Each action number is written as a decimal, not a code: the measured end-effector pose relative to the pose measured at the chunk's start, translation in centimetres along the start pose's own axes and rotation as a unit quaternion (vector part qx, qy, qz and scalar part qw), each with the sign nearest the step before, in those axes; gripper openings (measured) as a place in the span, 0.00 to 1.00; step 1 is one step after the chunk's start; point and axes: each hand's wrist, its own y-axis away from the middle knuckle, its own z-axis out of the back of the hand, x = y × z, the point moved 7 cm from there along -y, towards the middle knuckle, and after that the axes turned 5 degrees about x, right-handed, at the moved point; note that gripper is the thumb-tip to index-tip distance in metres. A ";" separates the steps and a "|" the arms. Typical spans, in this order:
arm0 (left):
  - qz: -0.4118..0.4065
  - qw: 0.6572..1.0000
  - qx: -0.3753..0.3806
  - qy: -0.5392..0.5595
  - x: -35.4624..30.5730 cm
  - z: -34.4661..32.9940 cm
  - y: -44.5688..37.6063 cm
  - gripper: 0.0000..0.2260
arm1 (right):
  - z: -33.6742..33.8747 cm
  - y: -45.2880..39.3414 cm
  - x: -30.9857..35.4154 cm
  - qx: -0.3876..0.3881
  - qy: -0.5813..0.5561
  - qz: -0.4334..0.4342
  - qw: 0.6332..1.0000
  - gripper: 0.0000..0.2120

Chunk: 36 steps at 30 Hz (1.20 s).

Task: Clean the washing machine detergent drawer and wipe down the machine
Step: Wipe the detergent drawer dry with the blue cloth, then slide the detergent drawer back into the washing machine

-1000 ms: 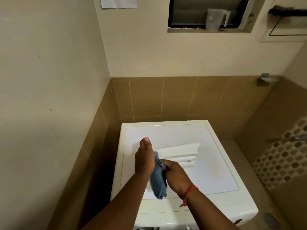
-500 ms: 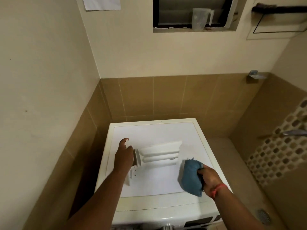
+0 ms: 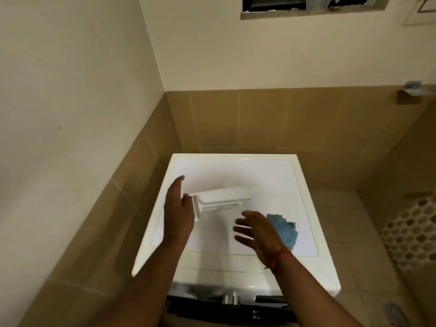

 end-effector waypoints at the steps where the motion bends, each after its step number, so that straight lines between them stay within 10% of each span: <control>1: -0.029 0.999 -0.004 -0.019 -0.8 0.1 0.7 0.22 | -1.9 -0.2 -0.1 0.030 -0.042 -0.010 0.999 0.16; 8: -0.222 0.964 -0.009 -0.148 -2.0 2.0 5.0 0.23 | -10.5 0.0 0.2 0.065 -0.161 -0.069 0.982 0.32; 18: -0.375 0.905 0.072 -0.186 0.7 10.4 12.1 0.19 | -16.4 4.7 -3.5 -0.044 -0.027 -0.015 0.999 0.05; 24: -0.103 0.990 -0.042 0.090 6.0 20.2 9.0 0.16 | -17.4 5.9 -5.6 -0.109 0.059 0.006 0.992 0.10; 29: 0.220 0.924 0.187 0.249 10.3 20.7 8.6 0.17 | -17.5 7.7 -7.2 -0.078 0.211 -0.008 0.974 0.09; 36: 0.212 0.912 0.286 0.203 13.4 19.6 12.6 0.14 | -17.9 10.0 -12.0 0.007 0.262 -0.020 0.965 0.28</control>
